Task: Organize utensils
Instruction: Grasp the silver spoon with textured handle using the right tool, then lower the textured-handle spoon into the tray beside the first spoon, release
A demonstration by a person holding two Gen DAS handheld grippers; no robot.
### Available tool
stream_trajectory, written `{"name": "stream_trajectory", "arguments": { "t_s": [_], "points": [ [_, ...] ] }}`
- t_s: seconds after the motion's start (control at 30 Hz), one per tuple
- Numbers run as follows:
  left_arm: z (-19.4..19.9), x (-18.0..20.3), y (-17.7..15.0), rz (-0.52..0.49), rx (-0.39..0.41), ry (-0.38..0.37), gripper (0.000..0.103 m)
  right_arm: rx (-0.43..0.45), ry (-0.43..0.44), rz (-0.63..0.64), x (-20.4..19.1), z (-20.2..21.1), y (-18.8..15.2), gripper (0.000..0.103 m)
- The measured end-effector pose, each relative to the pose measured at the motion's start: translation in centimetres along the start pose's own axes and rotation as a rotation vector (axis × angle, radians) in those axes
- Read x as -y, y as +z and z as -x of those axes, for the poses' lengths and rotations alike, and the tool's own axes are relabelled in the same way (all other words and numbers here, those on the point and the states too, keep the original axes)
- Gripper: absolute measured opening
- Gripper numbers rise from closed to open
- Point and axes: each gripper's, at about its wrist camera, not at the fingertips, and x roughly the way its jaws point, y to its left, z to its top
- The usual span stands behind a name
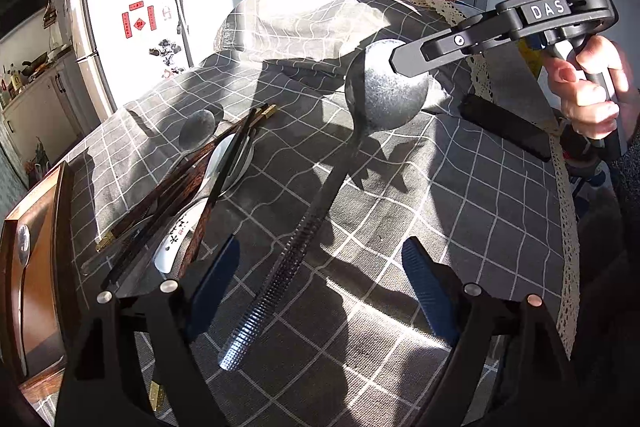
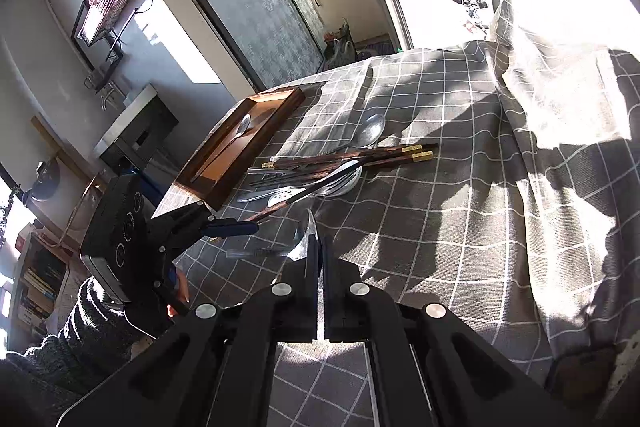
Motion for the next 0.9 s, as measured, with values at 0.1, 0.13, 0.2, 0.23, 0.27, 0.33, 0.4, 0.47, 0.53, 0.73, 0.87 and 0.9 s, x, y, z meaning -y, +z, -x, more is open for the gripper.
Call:
{"name": "stream_trajectory", "arguments": {
  "t_s": [0.1,0.13,0.2,0.23,0.27,0.33,0.4,0.47,0.53,0.73,0.87,0.9],
  "points": [
    [-0.3,-0.3,0.5,0.031,-0.017,0.015,0.034,0.001,-0.015,0.024,-0.5,-0.1,0.8,0.001],
    [0.0,-0.7,0.6,0.049,-0.009,0.025,0.029,-0.002,-0.017,0.029,-0.7,-0.5,1.3,0.001],
    [1.0,-2.1,0.6,0.102,0.009,0.05,0.02,0.0,-0.011,0.042,-1.5,-1.5,2.4,0.001],
    [1.5,-2.9,0.6,0.131,0.018,0.072,0.02,0.004,0.002,0.051,-2.0,-2.1,3.2,0.001],
    [2.1,-3.7,0.5,0.157,0.025,0.092,0.02,0.007,0.007,0.064,-2.7,-2.9,4.1,0.001],
    [3.1,-5.7,0.1,0.205,0.031,0.131,0.019,0.008,0.029,0.09,-4.5,-5.0,6.1,0.002],
    [4.0,-7.9,-0.4,0.237,0.028,0.178,0.018,0.002,0.058,0.12,-6.5,-7.3,8.2,0.002],
    [5.1,-10.5,-1.0,0.285,0.037,0.22,0.017,-0.004,0.072,0.155,-8.3,-9.8,10.3,0.002],
    [6.1,-13.1,-1.5,0.321,0.047,0.274,0.017,-0.017,0.089,0.174,-9.9,-12.4,12.3,0.002],
    [6.2,-20.6,-3.7,0.432,0.007,0.379,0.018,-0.086,0.123,0.177,-12.1,-20.8,16.3,0.002],
    [5.5,-23.3,-5.3,0.5,-0.029,0.407,0.017,-0.145,0.142,0.132,-11.9,-25.6,17.4,0.002],
    [5.4,-23.7,-5.7,0.511,-0.034,0.413,0.017,-0.165,0.146,0.116,-11.7,-26.8,17.4,0.002]
  ]
}}
